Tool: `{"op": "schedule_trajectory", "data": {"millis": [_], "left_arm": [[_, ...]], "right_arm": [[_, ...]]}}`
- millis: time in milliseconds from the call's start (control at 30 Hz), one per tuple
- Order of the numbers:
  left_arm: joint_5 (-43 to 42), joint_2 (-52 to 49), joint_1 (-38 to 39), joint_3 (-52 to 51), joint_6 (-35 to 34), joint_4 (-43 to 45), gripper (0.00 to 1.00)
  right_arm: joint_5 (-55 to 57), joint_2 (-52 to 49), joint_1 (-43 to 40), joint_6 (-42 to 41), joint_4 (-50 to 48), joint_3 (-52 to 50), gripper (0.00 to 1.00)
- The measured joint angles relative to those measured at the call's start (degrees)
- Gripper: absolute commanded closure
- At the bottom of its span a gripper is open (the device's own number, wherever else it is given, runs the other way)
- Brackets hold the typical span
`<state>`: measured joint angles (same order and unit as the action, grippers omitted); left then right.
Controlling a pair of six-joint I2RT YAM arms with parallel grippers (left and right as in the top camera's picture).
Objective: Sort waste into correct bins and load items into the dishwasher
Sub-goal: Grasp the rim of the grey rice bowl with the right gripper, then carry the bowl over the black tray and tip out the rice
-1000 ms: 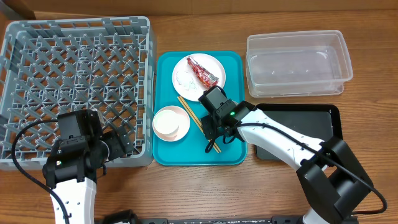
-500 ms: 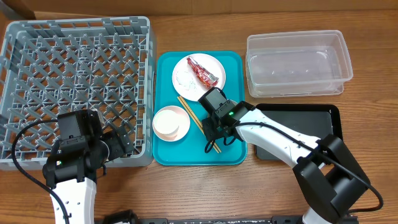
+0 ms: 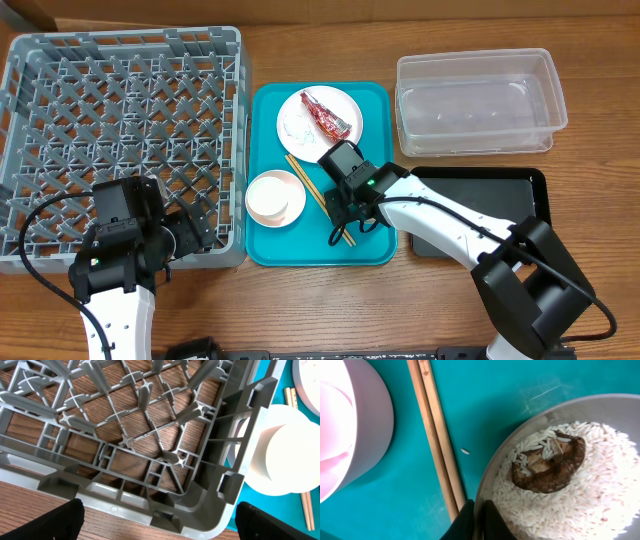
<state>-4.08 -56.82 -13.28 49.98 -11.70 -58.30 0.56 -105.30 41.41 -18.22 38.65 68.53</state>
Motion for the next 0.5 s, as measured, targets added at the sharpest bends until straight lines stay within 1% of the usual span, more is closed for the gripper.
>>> {"op": "schedule_trajectory", "data": {"millis": [267,333,500], "left_arm": [[0.0,0.0,0.0,0.0,0.0,0.1,0.03],[0.0,0.0,0.0,0.0,0.0,0.1,0.04],[0.0,0.0,0.0,0.0,0.0,0.2,0.04]], "right_arm": [[-0.1,0.0,0.0,-0.7,10.5,8.7,0.96],[-0.2,0.0,0.0,-0.8,12.2,11.6,0.96],[-0.4,1.2,-0.4,-1.5,14.5,17.6,0.96]]}}
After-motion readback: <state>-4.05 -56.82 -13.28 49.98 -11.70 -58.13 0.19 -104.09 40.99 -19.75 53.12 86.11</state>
